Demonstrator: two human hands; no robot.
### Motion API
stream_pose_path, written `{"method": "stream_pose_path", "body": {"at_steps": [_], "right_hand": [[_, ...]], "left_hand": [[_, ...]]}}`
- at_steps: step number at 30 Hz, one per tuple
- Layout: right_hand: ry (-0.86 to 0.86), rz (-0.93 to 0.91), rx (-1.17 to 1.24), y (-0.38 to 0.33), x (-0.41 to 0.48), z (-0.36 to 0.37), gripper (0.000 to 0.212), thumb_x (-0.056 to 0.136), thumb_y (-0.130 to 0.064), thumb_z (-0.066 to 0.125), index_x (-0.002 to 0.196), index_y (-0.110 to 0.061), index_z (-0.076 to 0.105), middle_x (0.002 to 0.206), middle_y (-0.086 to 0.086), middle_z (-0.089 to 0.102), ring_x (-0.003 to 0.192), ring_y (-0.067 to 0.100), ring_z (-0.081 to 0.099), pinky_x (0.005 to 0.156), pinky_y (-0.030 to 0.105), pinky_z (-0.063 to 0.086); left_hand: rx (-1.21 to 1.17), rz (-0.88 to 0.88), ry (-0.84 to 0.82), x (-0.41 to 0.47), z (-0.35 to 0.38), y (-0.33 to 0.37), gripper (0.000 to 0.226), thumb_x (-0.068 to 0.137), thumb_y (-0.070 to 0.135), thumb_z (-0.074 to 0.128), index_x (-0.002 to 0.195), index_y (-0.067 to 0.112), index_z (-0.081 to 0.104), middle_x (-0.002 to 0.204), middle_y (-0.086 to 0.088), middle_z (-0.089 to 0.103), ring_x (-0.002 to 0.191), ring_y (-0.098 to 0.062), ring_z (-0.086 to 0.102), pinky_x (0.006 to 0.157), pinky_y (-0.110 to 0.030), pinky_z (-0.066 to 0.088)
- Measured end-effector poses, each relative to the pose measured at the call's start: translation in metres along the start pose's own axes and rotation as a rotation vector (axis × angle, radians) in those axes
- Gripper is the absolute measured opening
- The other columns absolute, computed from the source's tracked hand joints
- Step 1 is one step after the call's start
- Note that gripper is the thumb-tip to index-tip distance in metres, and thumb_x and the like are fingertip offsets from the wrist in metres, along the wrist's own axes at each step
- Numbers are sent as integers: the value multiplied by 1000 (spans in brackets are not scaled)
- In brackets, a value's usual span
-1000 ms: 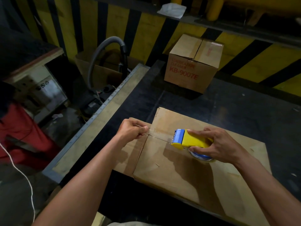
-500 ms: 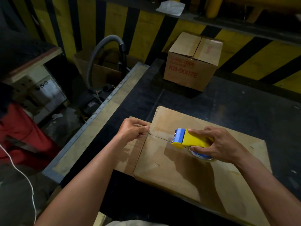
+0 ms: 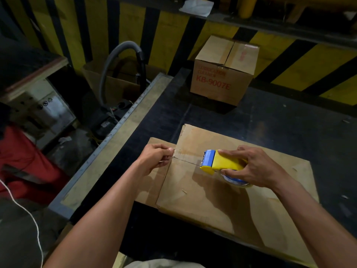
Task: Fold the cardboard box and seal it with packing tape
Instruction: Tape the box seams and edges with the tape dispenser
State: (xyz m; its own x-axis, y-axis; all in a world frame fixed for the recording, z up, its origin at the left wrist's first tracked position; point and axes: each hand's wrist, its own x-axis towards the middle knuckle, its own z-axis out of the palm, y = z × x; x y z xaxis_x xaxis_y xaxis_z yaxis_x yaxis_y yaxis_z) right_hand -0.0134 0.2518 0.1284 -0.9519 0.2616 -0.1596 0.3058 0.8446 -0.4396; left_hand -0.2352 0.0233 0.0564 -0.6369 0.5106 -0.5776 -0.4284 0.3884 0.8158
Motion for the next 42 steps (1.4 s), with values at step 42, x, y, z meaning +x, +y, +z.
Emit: {"method": "stream_pose_path", "body": {"at_steps": [42], "right_hand": [[-12,-16,-48,-7,4,0,84,67,-78,51,142,-40,46,95,-11,53,82,11,52,69,32,54]], "left_hand": [[585,421,441,-21,25,0,16,88,17,78,101,19,70,95,3,71,85,-11,69,73,-25,57]]}}
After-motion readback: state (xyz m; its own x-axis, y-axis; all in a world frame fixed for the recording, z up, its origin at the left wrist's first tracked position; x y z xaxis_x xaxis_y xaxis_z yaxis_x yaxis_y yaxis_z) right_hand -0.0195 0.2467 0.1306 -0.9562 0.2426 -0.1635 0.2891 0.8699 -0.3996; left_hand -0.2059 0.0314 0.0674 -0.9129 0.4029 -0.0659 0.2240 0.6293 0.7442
